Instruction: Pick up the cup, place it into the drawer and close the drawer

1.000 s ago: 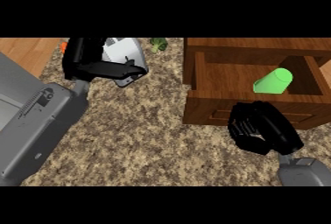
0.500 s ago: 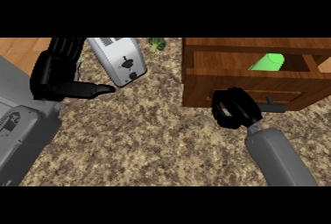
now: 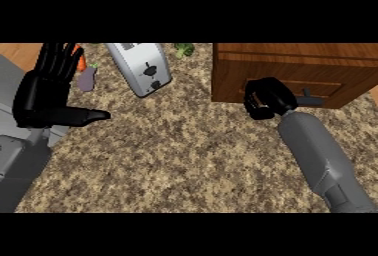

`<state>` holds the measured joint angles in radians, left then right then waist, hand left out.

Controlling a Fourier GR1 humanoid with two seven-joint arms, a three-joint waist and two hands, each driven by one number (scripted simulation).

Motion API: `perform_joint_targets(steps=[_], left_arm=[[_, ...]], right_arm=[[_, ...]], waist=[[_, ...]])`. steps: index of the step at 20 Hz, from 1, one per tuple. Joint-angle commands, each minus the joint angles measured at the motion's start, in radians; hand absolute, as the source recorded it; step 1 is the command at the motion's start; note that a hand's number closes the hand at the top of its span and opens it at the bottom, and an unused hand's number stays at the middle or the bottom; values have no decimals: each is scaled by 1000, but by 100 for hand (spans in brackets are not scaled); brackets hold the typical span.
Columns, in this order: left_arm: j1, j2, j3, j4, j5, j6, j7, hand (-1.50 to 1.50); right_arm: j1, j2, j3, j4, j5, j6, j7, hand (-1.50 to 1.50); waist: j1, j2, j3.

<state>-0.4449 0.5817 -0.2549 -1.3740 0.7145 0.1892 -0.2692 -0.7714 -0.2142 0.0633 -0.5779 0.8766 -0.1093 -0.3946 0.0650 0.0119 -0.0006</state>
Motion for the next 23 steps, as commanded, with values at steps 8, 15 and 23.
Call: perform_joint_targets(steps=[8,15,23], left_arm=[[8,-8,11,-15,17,-81,8,-150],[8,-18,14,-5,19,-95,8,-150],[9,-45,-11,35,-15,-107,-19,-150]], right_arm=[[-200,-84,-106,293,-40,46,-38,150],[-213,-131,-158,304,-91,70,-87,150],[-208,-144,-179,306,-109,59,-140,150]], waist=[[43,31,5],[52,36,5],[45,44,5]])
